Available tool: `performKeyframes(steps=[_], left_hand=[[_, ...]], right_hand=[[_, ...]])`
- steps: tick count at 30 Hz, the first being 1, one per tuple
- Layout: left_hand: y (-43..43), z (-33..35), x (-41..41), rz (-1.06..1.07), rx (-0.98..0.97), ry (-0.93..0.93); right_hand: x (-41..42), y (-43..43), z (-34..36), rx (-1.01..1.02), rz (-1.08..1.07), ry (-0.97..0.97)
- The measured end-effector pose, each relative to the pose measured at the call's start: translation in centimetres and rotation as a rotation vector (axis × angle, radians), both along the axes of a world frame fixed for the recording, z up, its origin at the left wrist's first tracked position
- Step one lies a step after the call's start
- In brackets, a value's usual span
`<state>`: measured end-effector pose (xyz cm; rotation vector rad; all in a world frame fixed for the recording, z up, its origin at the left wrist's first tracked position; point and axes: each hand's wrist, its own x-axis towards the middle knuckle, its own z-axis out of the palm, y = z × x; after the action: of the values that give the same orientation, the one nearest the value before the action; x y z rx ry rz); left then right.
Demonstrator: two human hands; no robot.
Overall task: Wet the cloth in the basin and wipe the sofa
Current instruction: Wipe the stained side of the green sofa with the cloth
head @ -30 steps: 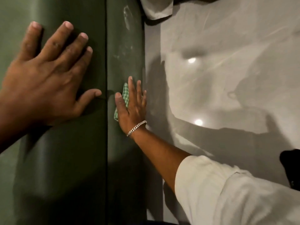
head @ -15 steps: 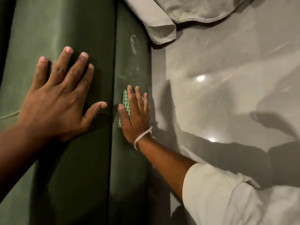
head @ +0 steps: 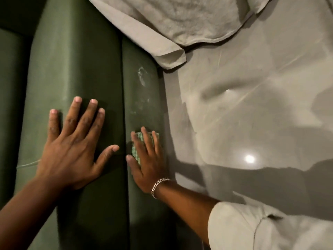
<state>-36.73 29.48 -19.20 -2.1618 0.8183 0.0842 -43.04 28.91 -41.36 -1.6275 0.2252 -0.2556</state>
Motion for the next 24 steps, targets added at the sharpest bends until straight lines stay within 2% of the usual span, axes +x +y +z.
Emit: performKeyframes(steps=[4, 6, 8, 10, 13, 17, 20, 24], left_hand=[[0.1, 0.1, 0.3, 0.03, 0.014, 0.017], [0.1, 0.0, 0.6, 0.025, 0.026, 0.021], [-0.4, 0.0, 0.7, 0.023, 0.038, 0.019], [-0.9, 0.2, 0.6, 0.026, 0.036, 0.011], [-1.2, 0.1, 0.8, 0.015, 0.037, 0.015], [-0.5, 0.0, 1.2, -0.019, 0.014, 0.014], [-0.8, -0.1, 1.8, -0.022, -0.005, 0.014], [-1.5, 0.3, 2.8, -0.004, 0.003, 0.015]], right_hand=[[5.0, -2.3, -0.1, -0.042, 0.018, -0.075], [6.9, -3.7, -1.4, 0.06, 0.015, 0.051], [5.2, -3.4, -3.0, 0.242, 0.05, 0.24], [1.0, -1.7, -3.0, 0.253, 0.065, 0.328], [-0.9, -0.1, -0.3, 0.126, -0.006, 0.223], [6.2, -2.3, 2.4, -0.02, -0.064, -0.017], [10.1, -4.6, 0.9, 0.018, -0.059, 0.021], [7.2, -3.4, -0.6, 0.156, -0.053, 0.129]])
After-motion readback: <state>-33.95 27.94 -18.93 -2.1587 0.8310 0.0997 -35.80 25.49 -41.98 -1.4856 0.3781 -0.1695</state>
